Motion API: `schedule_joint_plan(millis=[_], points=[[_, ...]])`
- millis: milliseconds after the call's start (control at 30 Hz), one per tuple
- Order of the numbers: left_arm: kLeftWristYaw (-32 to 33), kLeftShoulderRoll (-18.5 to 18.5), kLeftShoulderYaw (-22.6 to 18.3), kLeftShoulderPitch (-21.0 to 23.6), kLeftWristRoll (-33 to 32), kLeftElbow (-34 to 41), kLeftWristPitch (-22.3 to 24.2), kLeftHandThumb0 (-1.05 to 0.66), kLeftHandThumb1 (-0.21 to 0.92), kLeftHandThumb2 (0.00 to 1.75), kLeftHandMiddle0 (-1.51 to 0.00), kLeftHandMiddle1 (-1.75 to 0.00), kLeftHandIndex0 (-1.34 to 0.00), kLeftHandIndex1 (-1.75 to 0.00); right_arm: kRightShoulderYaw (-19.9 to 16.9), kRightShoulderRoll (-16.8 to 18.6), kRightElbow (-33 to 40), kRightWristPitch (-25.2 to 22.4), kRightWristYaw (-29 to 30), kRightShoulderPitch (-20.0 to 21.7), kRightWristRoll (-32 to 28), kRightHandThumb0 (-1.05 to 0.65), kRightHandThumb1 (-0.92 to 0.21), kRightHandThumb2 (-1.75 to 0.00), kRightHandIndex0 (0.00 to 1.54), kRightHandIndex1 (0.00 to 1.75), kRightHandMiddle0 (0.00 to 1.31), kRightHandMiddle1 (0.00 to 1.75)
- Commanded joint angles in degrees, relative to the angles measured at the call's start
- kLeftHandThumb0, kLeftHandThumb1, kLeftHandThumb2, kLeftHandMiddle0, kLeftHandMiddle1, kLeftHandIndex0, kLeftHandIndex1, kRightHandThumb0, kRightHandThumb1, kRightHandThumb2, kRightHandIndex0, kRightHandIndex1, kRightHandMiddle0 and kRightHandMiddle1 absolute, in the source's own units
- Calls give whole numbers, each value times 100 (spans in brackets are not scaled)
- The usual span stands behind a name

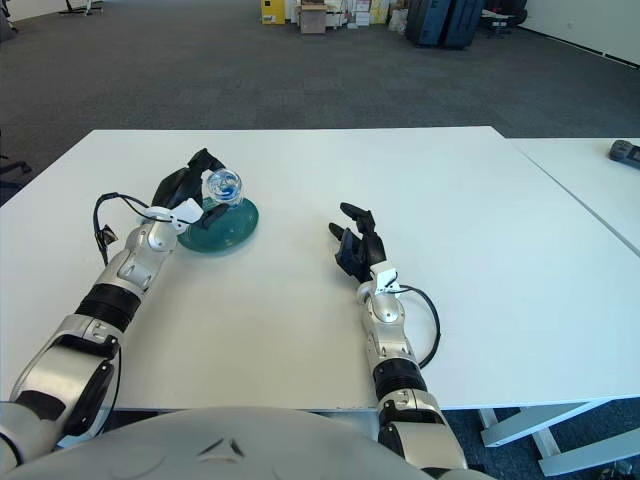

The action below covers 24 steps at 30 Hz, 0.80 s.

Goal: Put the bottle into the plate.

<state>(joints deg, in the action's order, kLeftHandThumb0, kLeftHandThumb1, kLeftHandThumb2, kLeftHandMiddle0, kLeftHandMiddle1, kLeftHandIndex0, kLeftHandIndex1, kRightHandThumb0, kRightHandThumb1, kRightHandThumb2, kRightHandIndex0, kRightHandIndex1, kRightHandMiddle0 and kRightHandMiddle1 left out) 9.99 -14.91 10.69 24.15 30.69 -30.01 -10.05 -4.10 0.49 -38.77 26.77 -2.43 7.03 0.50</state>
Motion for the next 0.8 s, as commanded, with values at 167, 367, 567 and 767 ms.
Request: schedule_joint_plan(millis=[167,367,567,767], points=[[129,-114,-36,31,-83,-61,-186,-44,42,118,-109,-175,-53,-175,-107,-107,-286,-329,32,-514,-80,-90,-92,-100,65,10,0,83],[163,-159,-7,27,-87,-209,-389,-43,42,118,-109,-175,-52,-175,-110,-106,-251,-337,47,-531,-72,-90,-92,-100,65,10,0,84],[250,-245,54,52,-79,-458,-810,-43,43,117,-110,-175,-52,-175,-111,-108,-218,-358,50,-545,-62,-90,-92,-101,67,12,0,84],[239,-337,105,80,-87,-668,-1170,-43,42,118,-110,-175,-52,-175,-122,-103,-168,-374,3,-561,-91,-91,-92,-101,69,14,0,83]])
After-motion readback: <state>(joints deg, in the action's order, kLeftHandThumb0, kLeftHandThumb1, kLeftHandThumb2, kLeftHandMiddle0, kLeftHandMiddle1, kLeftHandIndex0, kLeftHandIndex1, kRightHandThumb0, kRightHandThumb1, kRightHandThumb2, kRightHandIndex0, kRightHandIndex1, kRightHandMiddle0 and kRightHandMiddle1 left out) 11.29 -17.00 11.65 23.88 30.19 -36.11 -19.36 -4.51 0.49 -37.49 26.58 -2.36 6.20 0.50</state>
